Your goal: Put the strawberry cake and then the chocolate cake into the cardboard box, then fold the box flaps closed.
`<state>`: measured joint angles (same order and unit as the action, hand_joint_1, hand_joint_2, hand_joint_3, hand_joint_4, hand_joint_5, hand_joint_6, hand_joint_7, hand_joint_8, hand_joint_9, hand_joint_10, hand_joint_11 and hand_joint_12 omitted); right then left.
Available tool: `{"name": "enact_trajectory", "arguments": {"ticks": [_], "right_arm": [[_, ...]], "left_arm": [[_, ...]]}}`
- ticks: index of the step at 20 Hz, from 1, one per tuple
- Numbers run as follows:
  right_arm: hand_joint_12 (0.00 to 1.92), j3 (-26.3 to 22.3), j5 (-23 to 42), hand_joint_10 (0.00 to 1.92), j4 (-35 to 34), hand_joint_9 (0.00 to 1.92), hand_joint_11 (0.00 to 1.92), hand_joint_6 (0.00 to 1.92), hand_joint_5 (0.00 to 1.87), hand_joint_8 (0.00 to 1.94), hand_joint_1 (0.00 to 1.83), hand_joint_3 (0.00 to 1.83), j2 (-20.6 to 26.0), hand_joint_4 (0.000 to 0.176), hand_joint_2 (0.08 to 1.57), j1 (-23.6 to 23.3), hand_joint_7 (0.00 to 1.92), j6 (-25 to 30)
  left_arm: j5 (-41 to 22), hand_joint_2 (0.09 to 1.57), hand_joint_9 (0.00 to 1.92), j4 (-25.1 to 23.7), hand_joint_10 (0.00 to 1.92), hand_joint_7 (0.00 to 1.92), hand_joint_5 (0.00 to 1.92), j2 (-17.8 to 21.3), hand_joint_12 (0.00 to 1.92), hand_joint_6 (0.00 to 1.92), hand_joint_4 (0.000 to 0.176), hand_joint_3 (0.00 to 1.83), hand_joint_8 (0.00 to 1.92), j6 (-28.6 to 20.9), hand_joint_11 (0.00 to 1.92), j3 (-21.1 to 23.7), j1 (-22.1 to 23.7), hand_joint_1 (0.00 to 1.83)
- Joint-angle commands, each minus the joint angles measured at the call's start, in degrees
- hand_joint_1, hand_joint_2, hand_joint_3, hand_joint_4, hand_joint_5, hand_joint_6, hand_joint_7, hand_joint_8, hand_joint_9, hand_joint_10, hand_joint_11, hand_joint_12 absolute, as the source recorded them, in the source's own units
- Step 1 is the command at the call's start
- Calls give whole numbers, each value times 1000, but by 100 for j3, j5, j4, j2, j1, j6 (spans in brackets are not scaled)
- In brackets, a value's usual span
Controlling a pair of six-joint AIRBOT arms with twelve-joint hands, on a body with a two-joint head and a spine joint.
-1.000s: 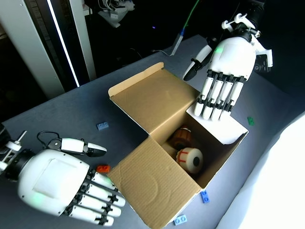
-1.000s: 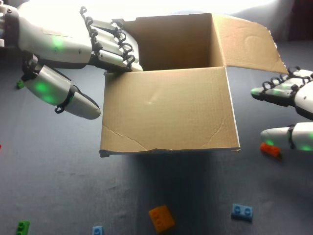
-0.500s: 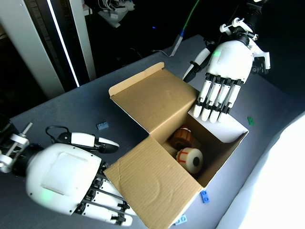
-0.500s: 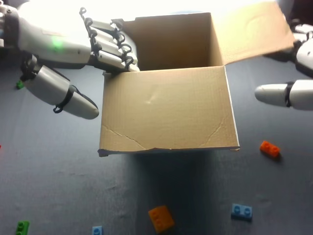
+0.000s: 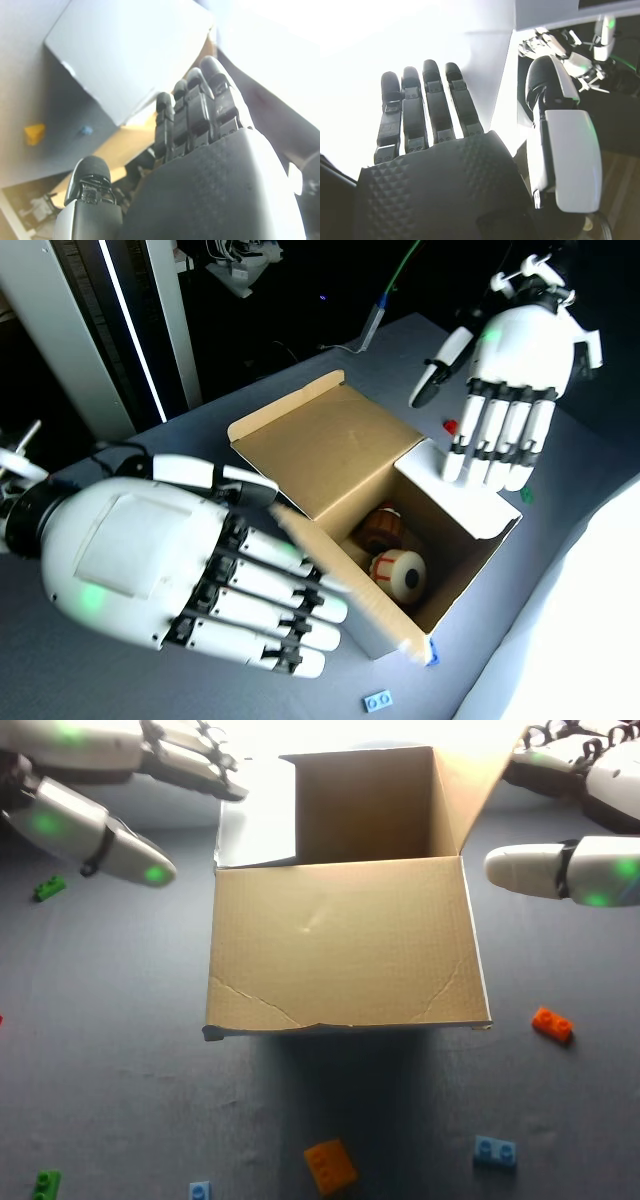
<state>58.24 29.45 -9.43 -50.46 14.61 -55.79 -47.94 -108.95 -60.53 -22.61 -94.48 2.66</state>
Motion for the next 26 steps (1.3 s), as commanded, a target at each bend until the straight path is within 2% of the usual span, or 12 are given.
{"name": "enact_trajectory", "arguments": {"ticks": [1, 6, 10, 13, 16, 18, 21, 22, 23, 26], "right_arm": [[507, -14, 532, 0, -9, 213, 0, 3, 189, 1, 43, 3, -2, 0, 1176, -134, 250, 2], [548, -39, 455, 8, -135, 225, 0, 10, 203, 6, 87, 0, -271, 0, 1160, -325, 255, -80], [599, 55, 0, 9, -135, 237, 0, 9, 214, 5, 94, 0, -505, 0, 1155, -491, 265, -372], [503, 169, -307, 2, -134, 198, 0, 0, 187, 0, 91, 0, -617, 0, 1162, -512, 219, -423], [540, 262, -535, 6, -76, 214, 0, 4, 201, 4, 48, 2, -726, 0, 1170, -508, 234, -563], [513, 261, -526, 0, 124, 189, 0, 0, 194, 0, 3, 5, -753, 0, 1183, -512, 212, -566], [564, 262, -493, 6, 125, 207, 0, 1, 198, 3, 38, 1, -751, 0, 1183, -519, 225, -567], [625, 261, -453, 12, 125, 235, 0, 5, 215, 5, 49, 0, -736, 0, 1178, -551, 239, -566], [644, 260, -434, 18, 125, 259, 0, 6, 221, 6, 37, 3, -709, 0, 1187, -595, 250, -564], [595, 243, -385, 0, 123, 225, 0, 0, 191, 0, 0, 4, -525, 0, 1201, -766, 227, -426]], "left_arm": [[103, 1191, 220, 369, 9, 239, 287, 74, 781, 10, 0, 0, 6, 1, 0, -114, 110, 0], [-84, 1193, 218, 9, 6, 241, 293, 70, 817, 5, 0, 1, 3, -155, 0, -452, 151, 0], [-268, 1196, 231, -341, 10, 255, 301, 96, 816, 8, 0, 2, 7, -307, 0, -534, 86, 0], [-428, 1201, 232, -486, 9, 243, 304, 102, 809, 8, 0, 4, 1, -408, 0, -579, -115, 0], [-648, 1206, 242, -656, 9, 248, 294, 126, 830, 1, 0, 3, 1, -505, 0, -510, -401, 0], [-889, 1202, 239, -656, 7, 241, 277, 134, 834, 0, 0, 1, 1, -505, 0, -479, -563, 0], [-1028, 1207, 237, -624, 4, 243, 265, 175, 812, 1, 7, 2, 3, -478, 0, -333, -780, 0], [-1055, 1210, 247, -547, 8, 250, 264, 207, 810, 0, 5, 3, 5, -415, 0, -242, -868, 13], [-1102, 1209, 253, -479, 8, 253, 258, 230, 802, 0, 11, 2, 5, -381, 0, -176, -906, 26], [-1277, 1206, 287, -170, 11, 297, 297, 307, 830, 9, 11, 0, 8, -281, 0, 17, -943, 87]]}}
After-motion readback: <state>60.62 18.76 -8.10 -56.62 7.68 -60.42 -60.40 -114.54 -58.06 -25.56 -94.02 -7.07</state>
